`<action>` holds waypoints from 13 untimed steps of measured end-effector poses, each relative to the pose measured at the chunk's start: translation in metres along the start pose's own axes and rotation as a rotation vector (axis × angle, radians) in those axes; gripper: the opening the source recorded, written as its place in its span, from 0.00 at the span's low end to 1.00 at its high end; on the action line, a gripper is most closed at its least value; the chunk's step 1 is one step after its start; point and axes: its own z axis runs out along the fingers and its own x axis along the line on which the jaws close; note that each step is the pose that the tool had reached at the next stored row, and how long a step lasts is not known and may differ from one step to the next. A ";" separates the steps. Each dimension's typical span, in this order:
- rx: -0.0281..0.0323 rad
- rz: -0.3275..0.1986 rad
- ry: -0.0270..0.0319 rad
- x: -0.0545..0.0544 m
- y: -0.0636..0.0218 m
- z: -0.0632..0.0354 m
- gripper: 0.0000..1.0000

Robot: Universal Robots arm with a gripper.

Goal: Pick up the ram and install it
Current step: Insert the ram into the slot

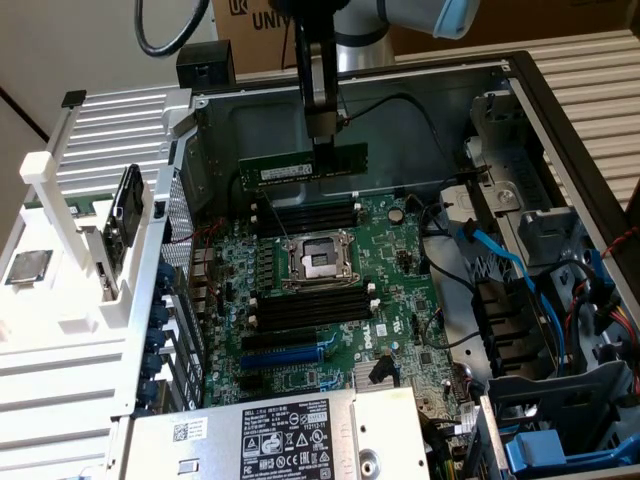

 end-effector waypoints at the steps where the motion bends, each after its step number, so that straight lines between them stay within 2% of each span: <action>1: 0.0000 0.000 0.0005 0.001 0.0000 0.0015 0.12; 8: 0.0002 0.000 0.0047 0.008 -0.0003 0.0116 0.12; 11: 0.0006 0.000 0.0099 0.008 -0.0004 0.0171 0.12; 13: 0.0007 -0.001 0.0170 0.008 -0.0007 0.0191 0.12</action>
